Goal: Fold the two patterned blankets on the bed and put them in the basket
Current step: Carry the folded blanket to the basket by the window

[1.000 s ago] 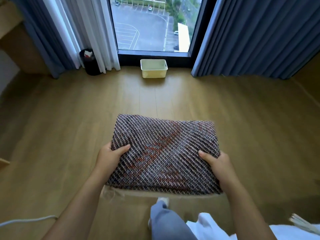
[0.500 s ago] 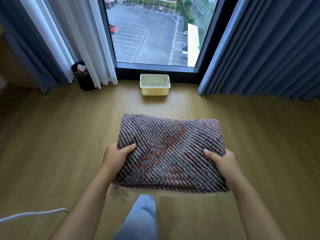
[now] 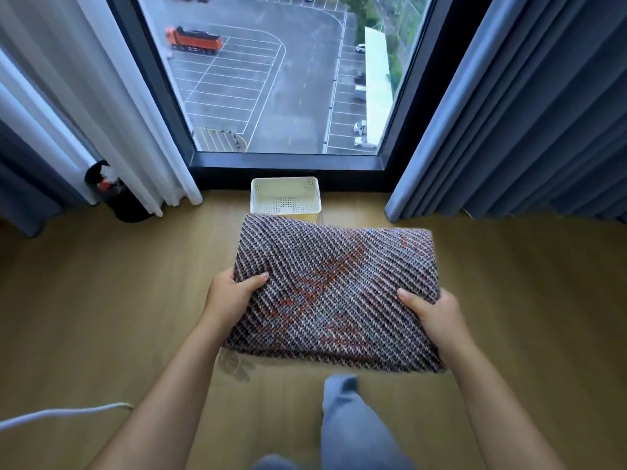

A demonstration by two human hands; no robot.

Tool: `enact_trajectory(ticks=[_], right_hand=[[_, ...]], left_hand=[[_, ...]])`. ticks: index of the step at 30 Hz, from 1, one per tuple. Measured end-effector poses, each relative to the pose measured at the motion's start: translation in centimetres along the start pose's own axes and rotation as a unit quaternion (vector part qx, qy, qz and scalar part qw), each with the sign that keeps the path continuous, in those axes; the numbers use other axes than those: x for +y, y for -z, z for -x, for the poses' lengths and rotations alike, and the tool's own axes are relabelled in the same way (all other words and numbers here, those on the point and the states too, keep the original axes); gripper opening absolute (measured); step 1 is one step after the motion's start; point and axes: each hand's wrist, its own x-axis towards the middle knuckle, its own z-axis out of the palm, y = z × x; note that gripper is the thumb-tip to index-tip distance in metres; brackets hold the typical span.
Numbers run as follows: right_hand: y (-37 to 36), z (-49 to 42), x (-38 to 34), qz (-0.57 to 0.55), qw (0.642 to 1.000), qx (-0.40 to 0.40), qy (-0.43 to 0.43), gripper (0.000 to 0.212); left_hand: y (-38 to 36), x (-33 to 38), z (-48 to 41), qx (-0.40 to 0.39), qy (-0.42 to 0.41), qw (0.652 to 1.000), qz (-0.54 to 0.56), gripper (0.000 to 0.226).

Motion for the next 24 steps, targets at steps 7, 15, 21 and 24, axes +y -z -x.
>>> enact_trajectory(ticks=[7, 15, 21, 24], right_hand=[[-1.2, -16.4, -5.1, 0.039, 0.999, -0.023, 0.001, 0.021], [-5.9, -31.0, -8.8, 0.075, 0.996, -0.039, -0.035, 0.039], [-13.6, -43.0, -10.8, 0.090, 0.994, -0.029, -0.058, 0.035], [-17.8, -48.8, -11.0, 0.090, 0.993, -0.027, -0.074, 0.034]], left_hand=[[-6.4, 4.5, -13.1, 0.049, 0.028, 0.998, -0.023, 0.018], [-8.4, 6.9, -27.8, 0.061, 0.045, 0.995, -0.065, 0.029], [-7.6, 7.1, -42.7, 0.054, 0.091, 0.992, -0.072, 0.027], [-7.0, 6.7, -50.1, 0.049, 0.108, 0.989, -0.084, 0.028]])
